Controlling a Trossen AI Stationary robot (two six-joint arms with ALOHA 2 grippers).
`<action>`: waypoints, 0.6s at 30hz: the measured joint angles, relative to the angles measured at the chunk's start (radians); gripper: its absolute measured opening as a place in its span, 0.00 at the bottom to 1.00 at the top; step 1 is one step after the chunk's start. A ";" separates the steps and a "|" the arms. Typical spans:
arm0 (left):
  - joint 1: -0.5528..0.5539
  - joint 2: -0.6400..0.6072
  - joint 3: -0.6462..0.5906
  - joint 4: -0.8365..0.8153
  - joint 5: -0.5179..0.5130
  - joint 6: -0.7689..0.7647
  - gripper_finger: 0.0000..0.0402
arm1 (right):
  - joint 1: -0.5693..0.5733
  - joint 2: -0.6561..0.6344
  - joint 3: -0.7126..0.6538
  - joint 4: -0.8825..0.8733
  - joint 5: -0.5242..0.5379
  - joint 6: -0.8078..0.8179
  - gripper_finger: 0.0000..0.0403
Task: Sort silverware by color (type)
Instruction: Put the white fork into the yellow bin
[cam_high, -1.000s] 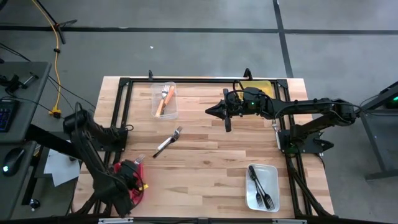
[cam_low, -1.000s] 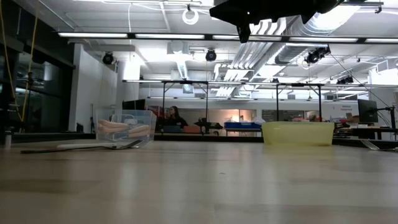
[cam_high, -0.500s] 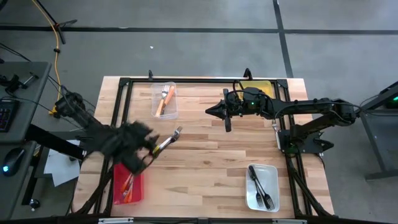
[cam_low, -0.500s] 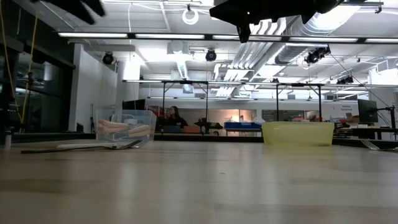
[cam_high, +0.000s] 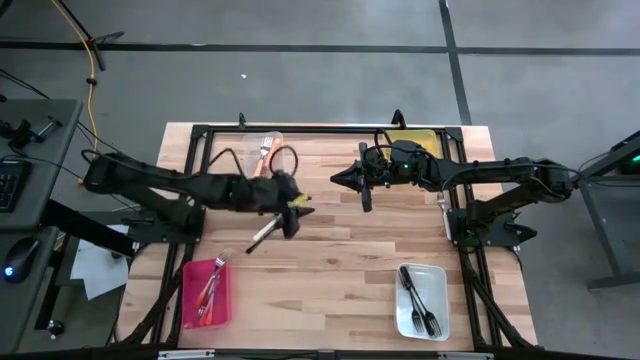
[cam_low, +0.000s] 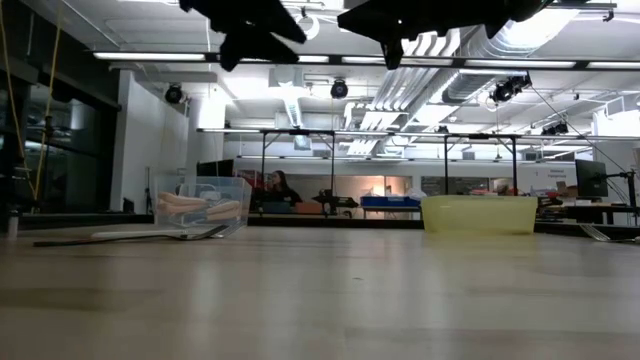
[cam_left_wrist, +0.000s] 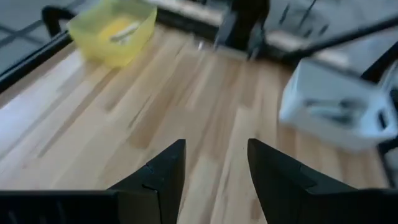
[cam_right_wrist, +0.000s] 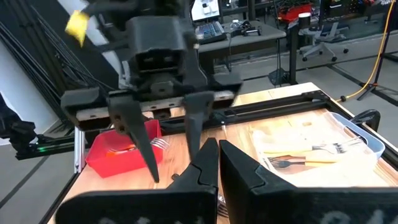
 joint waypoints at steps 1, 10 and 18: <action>0.019 -0.009 -0.016 0.044 0.024 0.007 0.40 | -0.005 -0.005 0.000 -0.006 -0.005 0.006 0.00; 0.130 -0.170 -0.171 0.439 0.057 0.121 0.37 | -0.039 -0.120 0.000 -0.097 -0.008 0.005 0.00; 0.175 -0.285 -0.387 0.714 0.102 0.056 0.26 | -0.040 -0.176 0.000 -0.099 -0.008 0.005 0.00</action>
